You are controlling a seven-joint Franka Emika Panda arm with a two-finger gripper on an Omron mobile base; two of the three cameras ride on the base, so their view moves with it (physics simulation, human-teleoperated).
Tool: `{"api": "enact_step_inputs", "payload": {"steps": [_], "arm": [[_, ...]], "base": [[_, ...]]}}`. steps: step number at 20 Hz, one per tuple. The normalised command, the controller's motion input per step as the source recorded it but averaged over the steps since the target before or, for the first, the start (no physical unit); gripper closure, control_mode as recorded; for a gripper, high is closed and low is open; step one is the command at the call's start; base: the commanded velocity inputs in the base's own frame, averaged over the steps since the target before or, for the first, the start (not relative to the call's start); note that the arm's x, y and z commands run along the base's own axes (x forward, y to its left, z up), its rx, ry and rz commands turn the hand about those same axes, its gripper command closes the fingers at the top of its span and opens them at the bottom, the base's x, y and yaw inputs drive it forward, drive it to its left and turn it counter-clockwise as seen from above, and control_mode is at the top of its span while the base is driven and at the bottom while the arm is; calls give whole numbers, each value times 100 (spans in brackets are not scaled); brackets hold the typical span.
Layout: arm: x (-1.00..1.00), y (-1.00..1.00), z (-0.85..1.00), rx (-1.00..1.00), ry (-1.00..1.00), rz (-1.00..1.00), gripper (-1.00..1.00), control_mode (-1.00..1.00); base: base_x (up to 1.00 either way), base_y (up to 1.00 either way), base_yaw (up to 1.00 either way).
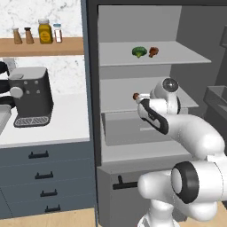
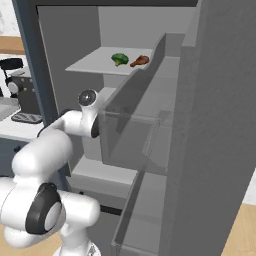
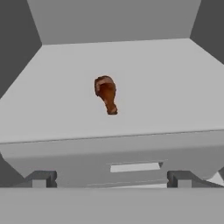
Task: Place one broccoli and one chicken drumstick in each tupperware on the nearby counter, to pack two identical lunches.
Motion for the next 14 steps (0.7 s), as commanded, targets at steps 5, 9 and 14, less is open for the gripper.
{"api": "enact_step_inputs", "payload": {"steps": [5, 9, 14], "arm": [[44, -10, -27, 0, 1, 0, -100, -100], [42, -1, -33, 0, 0, 0, -100, -100], [47, -6, -18, 0, 3, 0, -100, -100]], "base": [[0, 0, 0], [0, 0, 0], [0, 0, 0]]}}
